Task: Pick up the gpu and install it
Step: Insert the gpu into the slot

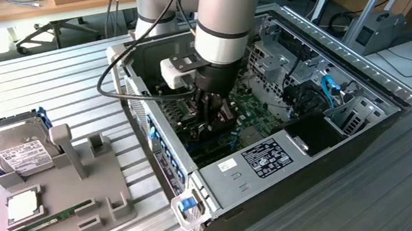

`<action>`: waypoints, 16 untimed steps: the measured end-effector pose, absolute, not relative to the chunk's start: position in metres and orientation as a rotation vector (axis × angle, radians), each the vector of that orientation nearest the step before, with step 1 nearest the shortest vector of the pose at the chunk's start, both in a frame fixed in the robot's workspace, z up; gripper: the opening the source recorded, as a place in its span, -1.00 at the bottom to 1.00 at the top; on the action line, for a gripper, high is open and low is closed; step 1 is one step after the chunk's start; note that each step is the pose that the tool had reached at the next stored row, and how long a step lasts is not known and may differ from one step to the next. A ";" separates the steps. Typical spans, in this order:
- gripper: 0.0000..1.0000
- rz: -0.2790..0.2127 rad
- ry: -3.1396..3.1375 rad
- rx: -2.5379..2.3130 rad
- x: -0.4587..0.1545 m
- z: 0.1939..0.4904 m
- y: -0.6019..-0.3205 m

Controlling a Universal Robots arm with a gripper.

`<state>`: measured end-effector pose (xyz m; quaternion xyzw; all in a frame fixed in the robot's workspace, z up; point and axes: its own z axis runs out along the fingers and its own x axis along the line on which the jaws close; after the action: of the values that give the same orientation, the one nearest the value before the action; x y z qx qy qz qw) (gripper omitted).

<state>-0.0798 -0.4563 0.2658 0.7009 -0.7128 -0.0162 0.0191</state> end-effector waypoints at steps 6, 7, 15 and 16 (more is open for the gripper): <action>-0.19 -0.040 -2.208 2.171 -0.080 0.291 -0.456; -0.19 -0.036 -2.207 2.169 -0.080 0.295 -0.455; -0.72 -0.021 -2.192 2.154 -0.065 0.300 -0.454; -0.72 -0.023 -2.191 2.153 -0.061 0.300 -0.454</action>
<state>-0.0610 -0.4537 0.3002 0.7004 -0.7128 -0.0076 0.0349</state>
